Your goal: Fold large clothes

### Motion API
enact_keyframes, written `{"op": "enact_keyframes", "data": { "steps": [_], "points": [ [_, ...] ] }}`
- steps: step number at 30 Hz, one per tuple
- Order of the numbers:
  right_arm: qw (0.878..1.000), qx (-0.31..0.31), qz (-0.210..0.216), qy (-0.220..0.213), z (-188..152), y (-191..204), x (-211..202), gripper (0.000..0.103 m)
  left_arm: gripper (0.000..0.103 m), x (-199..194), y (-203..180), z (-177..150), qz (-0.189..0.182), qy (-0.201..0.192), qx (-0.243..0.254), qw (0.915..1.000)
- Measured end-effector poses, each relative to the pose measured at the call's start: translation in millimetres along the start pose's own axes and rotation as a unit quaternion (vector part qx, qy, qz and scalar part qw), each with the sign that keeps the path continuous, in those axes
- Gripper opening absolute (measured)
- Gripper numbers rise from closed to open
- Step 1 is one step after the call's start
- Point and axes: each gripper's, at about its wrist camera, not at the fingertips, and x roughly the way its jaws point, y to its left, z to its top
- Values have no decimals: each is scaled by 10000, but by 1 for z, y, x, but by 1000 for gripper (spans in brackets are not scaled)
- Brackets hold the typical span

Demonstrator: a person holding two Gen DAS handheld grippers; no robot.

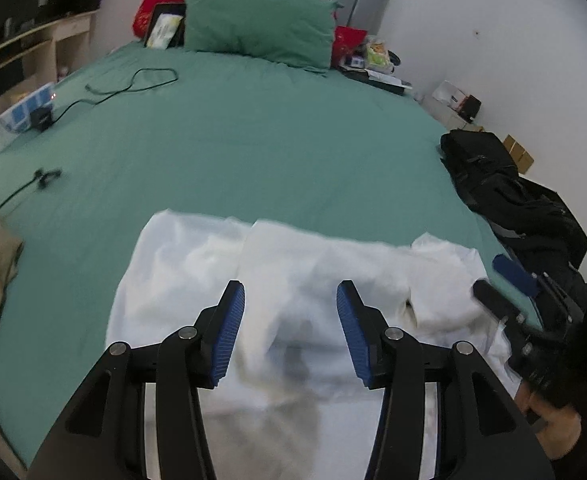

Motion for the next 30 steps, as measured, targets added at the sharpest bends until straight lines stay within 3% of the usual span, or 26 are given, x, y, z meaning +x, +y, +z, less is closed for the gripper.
{"op": "enact_keyframes", "data": {
  "steps": [3, 6, 8, 10, 12, 16, 23, 30],
  "points": [
    [9975, 168, -257, 642, -11, -8, 37, 57, 51, 24, -5, 7, 81, 135, -31, 9999],
    [9891, 661, -261, 1288, -38, -36, 55, 57, 51, 55, -4, 2, 223, 614, 18, 9979],
    [9889, 702, -110, 1301, -46, -43, 59, 57, 51, 69, -1, -10, 353, 898, 124, 9953],
    [9902, 554, -149, 1276, -45, -43, 58, 61, 51, 69, -1, -18, 412, 848, 265, 9952],
    [9910, 534, -172, 1215, -43, -45, 53, 61, 51, 59, 0, -23, 488, 723, 343, 9956],
    [9919, 610, -179, 1098, -41, -50, 35, 61, 51, 31, 7, -24, 253, 561, 165, 9980],
    [9924, 588, -332, 1027, -49, -47, -13, 62, 51, -47, 30, -43, 624, 29, 99, 9980],
    [9901, 652, -629, 1068, -68, -44, -59, 62, 51, -103, 59, -86, 996, -35, 60, 9950]
  ]
}}
